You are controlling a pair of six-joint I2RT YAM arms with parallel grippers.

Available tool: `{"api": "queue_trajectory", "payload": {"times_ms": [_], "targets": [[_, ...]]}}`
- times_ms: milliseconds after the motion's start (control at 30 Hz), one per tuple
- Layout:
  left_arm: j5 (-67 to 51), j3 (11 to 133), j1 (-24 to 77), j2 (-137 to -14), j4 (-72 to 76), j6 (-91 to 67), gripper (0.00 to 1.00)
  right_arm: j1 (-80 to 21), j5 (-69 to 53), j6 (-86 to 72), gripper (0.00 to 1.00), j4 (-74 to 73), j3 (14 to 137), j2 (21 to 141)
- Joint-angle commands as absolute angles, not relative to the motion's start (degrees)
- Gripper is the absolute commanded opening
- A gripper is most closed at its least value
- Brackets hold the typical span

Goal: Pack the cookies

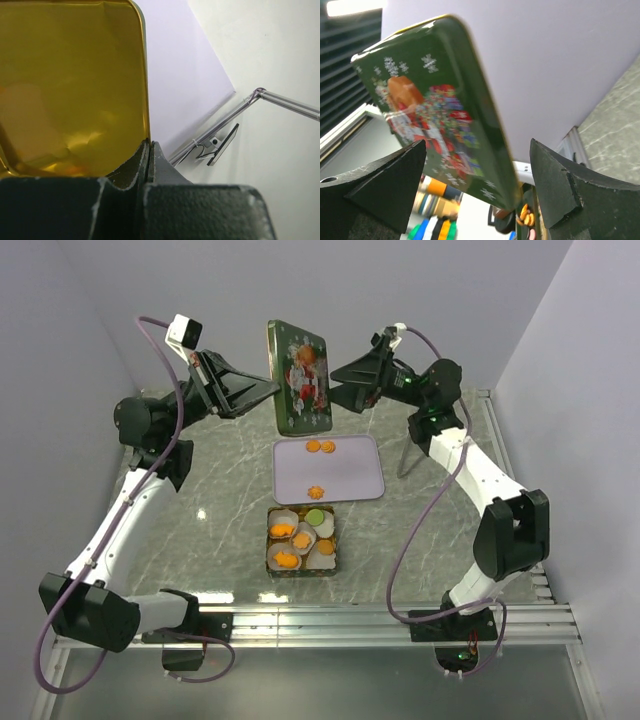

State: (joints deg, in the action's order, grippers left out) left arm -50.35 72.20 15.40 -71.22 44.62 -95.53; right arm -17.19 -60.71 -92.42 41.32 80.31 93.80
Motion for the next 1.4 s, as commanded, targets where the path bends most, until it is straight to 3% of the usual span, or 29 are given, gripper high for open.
{"api": "queue_trajectory", "payload": {"times_ms": [0,333,667,833,1067,1367], "targets": [[-50.9,71.1,15.3,-68.0,50.9,-97.2,0.00,-19.7,-61.1,-94.4,0.91,47.8,83.4,93.3],[-48.5,67.0,15.3,-65.7,58.4,-102.9,0.00,-24.7,-61.3,-94.7,0.85,51.5,79.4,90.4],[-45.7,61.6,15.3,-62.1,58.9,-103.9,0.01,-24.7,-60.5,-105.2,0.60,67.7,73.0,85.8],[-43.9,58.3,15.3,-59.5,53.2,-101.5,0.05,-24.7,-60.7,-108.3,0.53,72.6,70.9,83.5],[-40.5,51.5,15.2,-55.0,38.6,-94.5,0.20,-24.8,-62.3,-100.6,0.47,63.8,67.8,77.4],[-37.8,43.8,15.2,-52.5,33.2,-91.3,0.24,-24.7,-62.3,-85.0,0.40,40.5,64.9,72.8]]}}
